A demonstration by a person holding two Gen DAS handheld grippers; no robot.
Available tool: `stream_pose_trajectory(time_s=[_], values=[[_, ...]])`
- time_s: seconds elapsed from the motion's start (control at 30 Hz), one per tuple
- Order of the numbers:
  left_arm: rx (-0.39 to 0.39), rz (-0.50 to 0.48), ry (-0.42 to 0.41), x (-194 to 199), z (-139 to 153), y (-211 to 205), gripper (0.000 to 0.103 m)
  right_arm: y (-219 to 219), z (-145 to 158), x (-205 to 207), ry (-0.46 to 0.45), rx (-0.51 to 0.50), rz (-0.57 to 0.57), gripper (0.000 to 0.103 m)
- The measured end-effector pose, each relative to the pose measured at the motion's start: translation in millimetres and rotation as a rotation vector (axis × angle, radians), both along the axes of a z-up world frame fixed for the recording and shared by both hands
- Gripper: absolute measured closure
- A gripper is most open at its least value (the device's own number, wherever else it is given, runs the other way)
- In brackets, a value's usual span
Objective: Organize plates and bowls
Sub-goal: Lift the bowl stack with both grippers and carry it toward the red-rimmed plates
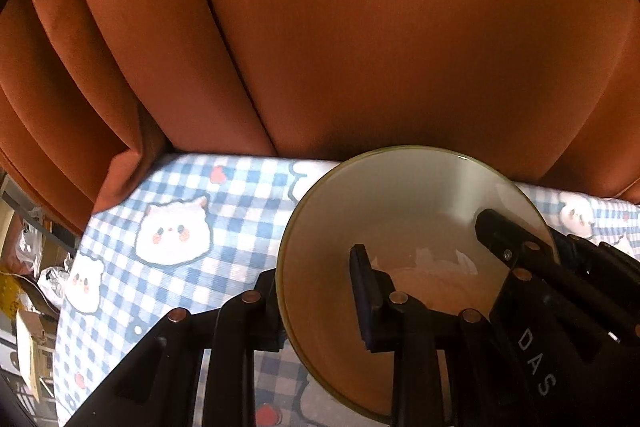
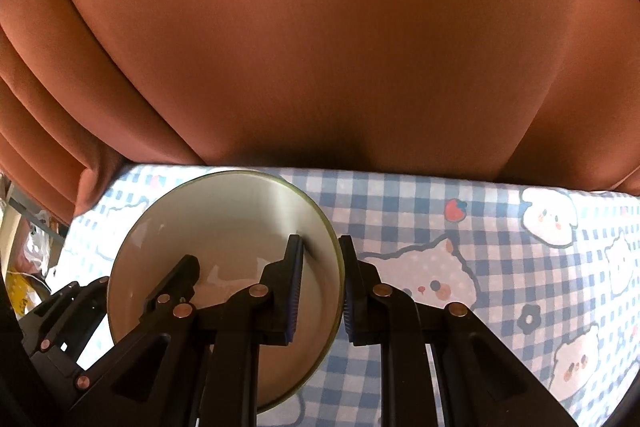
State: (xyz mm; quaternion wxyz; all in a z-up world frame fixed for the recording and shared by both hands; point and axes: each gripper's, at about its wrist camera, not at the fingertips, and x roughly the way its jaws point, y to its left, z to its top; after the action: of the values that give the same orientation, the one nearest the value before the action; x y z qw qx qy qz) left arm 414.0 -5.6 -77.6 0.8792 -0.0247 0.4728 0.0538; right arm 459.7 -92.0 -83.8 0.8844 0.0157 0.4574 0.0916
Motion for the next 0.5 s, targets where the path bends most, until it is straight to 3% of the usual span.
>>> stream_pose_trajectory(time_s=[0.5], values=[[-0.031,-0.066,-0.098,-64,77,15,0.078,10,81,-79,-0.092,0.006,-0.071,0.082]])
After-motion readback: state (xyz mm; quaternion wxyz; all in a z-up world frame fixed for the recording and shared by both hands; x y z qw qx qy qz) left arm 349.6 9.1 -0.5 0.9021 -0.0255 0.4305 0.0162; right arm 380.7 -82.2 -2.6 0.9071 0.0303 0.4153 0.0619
